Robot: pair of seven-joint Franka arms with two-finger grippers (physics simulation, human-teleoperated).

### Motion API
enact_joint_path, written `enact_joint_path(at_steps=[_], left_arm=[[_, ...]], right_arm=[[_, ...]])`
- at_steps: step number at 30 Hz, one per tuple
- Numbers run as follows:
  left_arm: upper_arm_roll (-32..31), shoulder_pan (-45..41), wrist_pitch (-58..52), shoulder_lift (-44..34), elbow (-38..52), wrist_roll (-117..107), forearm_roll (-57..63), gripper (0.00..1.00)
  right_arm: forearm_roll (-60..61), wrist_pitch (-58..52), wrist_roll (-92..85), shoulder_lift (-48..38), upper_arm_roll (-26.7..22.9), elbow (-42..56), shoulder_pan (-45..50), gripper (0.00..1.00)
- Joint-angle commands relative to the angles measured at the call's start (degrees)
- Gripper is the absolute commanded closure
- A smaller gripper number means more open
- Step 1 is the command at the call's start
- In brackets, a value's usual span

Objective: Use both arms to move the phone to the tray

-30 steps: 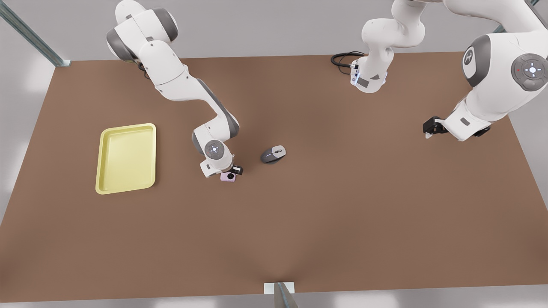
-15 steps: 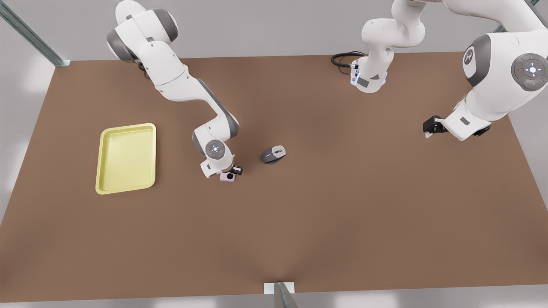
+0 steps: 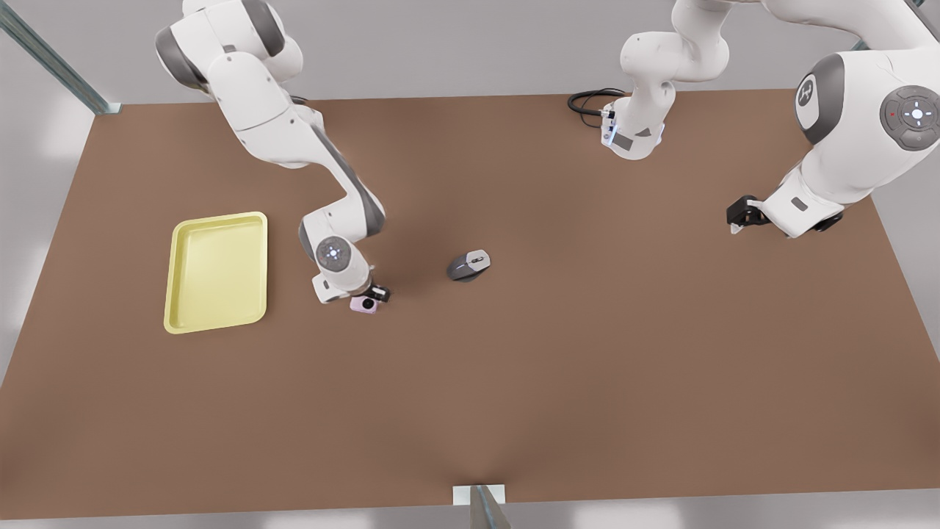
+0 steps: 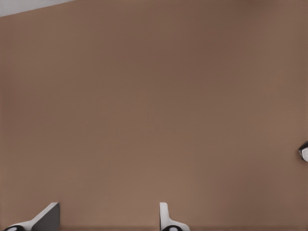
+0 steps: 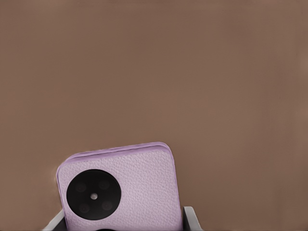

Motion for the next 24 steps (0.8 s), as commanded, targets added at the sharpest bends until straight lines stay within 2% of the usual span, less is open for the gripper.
enact_joint_path(at_steps=[1, 5, 6, 8, 14, 20, 21, 24], left_arm=[[0.01, -0.07, -0.11, -0.06, 0.03, -0.03, 0.01, 0.0], [0.01, -0.07, -0.11, -0.15, 0.03, -0.11, 0.01, 0.0], [0.01, -0.07, -0.11, -0.15, 0.11, -0.11, 0.01, 0.0], [0.01, -0.07, -0.02, -0.15, 0.03, -0.2, 0.01, 0.0], [0.01, -0.07, -0.37, 0.12, 0.03, -0.2, -0.17, 0.0], [0.01, -0.07, -0.46, 0.03, 0.03, -0.29, -0.17, 0.0], [0.01, -0.07, -0.46, 0.03, 0.03, -0.29, -0.17, 0.0], [0.01, -0.07, -0.37, 0.03, 0.11, -0.29, -0.17, 0.0]], right_arm=[[-0.17, -0.36, -15.09, -2.36, -0.02, -2.31, -3.65, 0.19], [-0.17, -0.45, -33.72, -7.81, -0.11, -7.32, -16.74, 0.19], [-0.17, -1.5, -40.93, -10.1, -2.21, -9.34, -19.04, 0.19], [-0.17, -2.39, -45.68, -12.47, -4.68, -12.15, -20.44, 0.19], [-0.17, -1.77, -60.8, -17.31, -4.68, -18.83, -33.63, 0.19], [-0.26, -1.33, -63.88, -16.78, -4.77, -19.53, -36.7, 0.19], [-0.26, -1.33, -63.79, -16.78, -4.77, -19.53, -36.7, 0.0], [-0.26, -0.98, -63.79, -16.69, -4.77, -19.36, -36.7, 0.0]])
